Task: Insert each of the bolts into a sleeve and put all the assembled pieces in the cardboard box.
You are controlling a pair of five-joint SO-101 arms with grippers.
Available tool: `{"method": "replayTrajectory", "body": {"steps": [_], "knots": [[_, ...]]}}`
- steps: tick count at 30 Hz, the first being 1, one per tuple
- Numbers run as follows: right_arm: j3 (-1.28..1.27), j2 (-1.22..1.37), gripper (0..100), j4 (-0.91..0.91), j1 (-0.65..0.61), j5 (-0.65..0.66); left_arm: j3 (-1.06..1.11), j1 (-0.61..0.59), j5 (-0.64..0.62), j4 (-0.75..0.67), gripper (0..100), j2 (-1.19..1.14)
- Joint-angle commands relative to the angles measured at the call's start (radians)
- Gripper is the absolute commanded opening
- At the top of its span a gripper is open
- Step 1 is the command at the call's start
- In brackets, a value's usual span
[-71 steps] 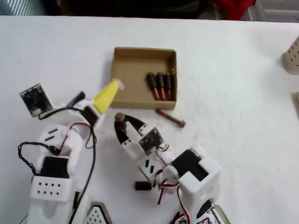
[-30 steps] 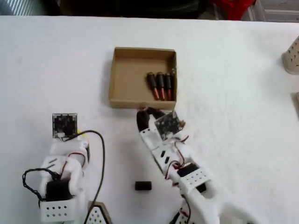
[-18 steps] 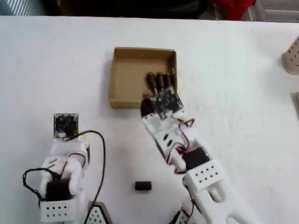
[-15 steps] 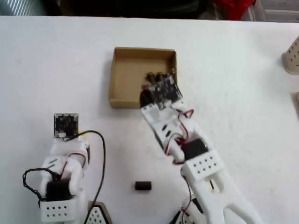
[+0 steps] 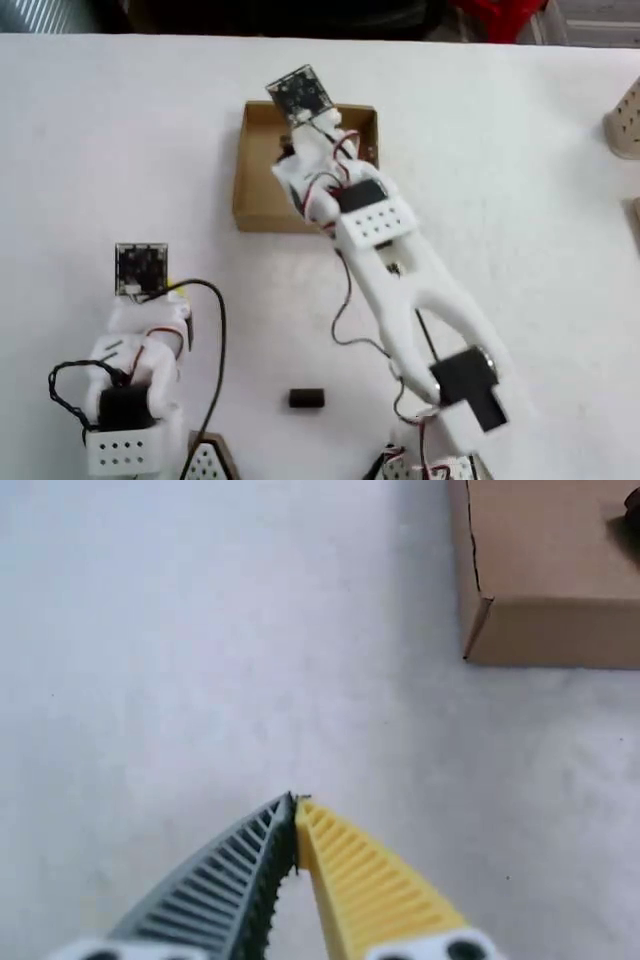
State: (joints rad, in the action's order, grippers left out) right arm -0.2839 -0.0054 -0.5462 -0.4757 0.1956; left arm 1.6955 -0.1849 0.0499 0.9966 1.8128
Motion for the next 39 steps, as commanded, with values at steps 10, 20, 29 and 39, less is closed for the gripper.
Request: {"method": "replayTrajectory", "body": {"steps": [10,20,29,39], "knots": [[0.129,0.194,18.6,0.101,0.018,0.011,-0.003,0.008,0.009,0.009,2,0.005],[0.075,0.148,17.7,0.035,0.015,0.009,-0.003,0.008,0.011,0.008,2,0.005],[-0.232,-0.16,3.9,0.019,0.015,0.011,-0.003,0.008,0.011,0.005,2,0.005],[-0.387,-0.552,9.1,-0.605,-0.065,0.404,-0.003,0.008,0.011,0.006,2,0.005]]}}
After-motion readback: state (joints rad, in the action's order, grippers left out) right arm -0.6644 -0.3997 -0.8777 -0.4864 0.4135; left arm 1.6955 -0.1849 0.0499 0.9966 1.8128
